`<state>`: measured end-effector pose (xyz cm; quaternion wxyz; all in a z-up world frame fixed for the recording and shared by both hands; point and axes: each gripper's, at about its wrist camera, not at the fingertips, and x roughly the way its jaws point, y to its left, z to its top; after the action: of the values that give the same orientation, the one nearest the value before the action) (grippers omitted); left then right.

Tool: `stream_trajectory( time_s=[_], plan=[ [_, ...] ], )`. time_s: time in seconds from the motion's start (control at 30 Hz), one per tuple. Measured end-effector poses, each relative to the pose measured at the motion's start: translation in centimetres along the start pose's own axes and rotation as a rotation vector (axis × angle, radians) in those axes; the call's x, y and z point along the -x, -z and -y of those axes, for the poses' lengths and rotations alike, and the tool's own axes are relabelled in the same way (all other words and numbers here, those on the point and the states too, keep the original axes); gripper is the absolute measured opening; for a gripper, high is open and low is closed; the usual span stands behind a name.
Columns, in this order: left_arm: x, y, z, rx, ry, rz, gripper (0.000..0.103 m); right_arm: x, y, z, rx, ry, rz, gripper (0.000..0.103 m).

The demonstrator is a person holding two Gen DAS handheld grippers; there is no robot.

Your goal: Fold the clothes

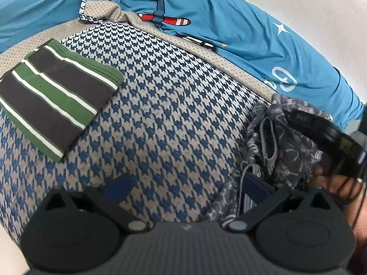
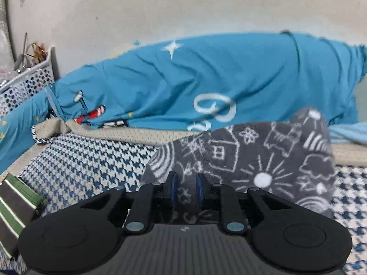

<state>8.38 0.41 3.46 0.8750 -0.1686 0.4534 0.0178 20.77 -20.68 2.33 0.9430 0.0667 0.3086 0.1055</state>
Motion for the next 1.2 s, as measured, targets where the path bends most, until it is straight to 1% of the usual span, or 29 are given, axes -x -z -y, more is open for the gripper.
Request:
stream_trajectory(
  time_s=[0.13, 0.23, 0.33, 0.53, 0.6, 0.73, 0.97, 1.13, 1.2],
  plan=[
    [-0.2, 0.1, 0.3, -0.002, -0.006, -0.004, 0.103, -1.5, 0.4, -0.4, 0.023, -0.011, -0.042, 0.02],
    [-0.5, 0.2, 0.7, -0.012, -0.011, -0.009, 0.103, -1.3, 0.1, -0.4, 0.028, -0.015, -0.048, 0.02],
    [-0.6, 0.3, 1.1, -0.024, -0.014, -0.007, 0.103, 0.1, -0.4, 0.2, 0.011, -0.028, -0.043, 0.021],
    [-0.7, 0.7, 2.0, -0.06, -0.008, -0.002, 0.103, 5.5, -0.4, 2.0, -0.006, -0.04, -0.014, 0.025],
    [-0.7, 1.0, 2.5, -0.082, -0.007, 0.002, 0.103, 7.3, 0.0, 2.6, -0.005, -0.041, -0.02, 0.025],
    [-0.8, 1.5, 3.2, -0.112, 0.012, 0.001, 0.103, 11.0, 1.8, 3.6, -0.01, -0.035, -0.038, 0.029],
    [-1.0, 2.4, 4.6, -0.175, 0.021, 0.013, 0.103, 16.9, 5.8, 5.7, -0.031, -0.028, -0.077, 0.034],
    [-0.8, 3.5, 5.7, -0.233, 0.049, 0.015, 0.103, 20.3, 8.1, 7.2, -0.06, -0.012, -0.092, 0.037],
    [-0.6, 4.2, 6.1, -0.261, 0.074, 0.016, 0.103, 21.4, 8.8, 7.8, -0.079, -0.012, -0.094, 0.039]
  ],
)
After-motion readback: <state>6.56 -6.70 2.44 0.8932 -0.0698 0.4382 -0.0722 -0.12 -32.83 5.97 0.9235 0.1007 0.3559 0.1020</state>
